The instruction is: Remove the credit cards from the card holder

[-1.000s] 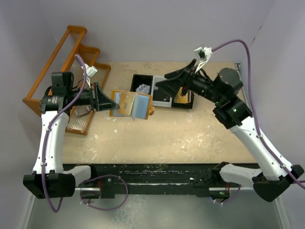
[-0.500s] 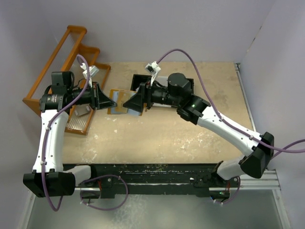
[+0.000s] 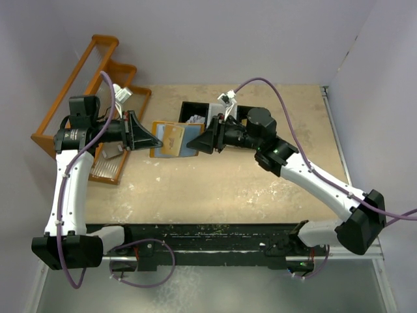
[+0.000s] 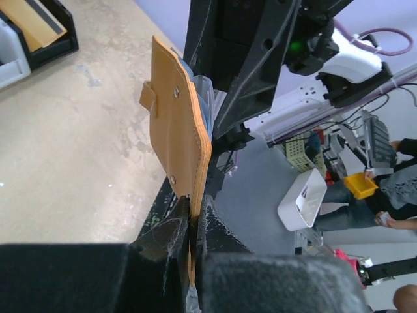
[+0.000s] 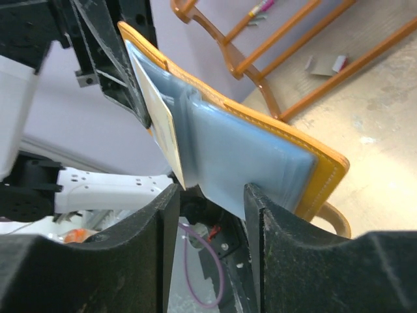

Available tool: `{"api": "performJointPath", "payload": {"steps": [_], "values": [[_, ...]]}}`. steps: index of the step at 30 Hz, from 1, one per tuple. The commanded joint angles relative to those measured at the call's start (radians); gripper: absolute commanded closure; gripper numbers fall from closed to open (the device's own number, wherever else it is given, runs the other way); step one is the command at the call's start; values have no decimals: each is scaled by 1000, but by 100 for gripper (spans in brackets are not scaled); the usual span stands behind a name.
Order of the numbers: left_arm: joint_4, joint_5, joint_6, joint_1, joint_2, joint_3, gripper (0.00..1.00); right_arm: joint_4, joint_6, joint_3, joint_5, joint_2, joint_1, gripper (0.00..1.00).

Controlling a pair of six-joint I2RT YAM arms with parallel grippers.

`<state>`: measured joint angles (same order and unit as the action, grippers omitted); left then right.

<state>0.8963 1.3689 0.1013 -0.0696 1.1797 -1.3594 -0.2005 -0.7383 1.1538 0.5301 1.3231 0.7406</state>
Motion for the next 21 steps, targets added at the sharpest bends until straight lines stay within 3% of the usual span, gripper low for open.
{"api": "performJointPath", "payload": {"steps": [1, 5, 21], "values": [[-45, 140, 40, 3, -23, -30, 100, -203, -107, -8, 93, -3, -2, 55], [-43, 136, 43, 2, -23, -30, 100, -315, -177, -9, 164, 20, -2, 57], [-71, 190, 90, 3, -35, -27, 100, -440, -265, 9, 202, 84, -1, 61]]}}
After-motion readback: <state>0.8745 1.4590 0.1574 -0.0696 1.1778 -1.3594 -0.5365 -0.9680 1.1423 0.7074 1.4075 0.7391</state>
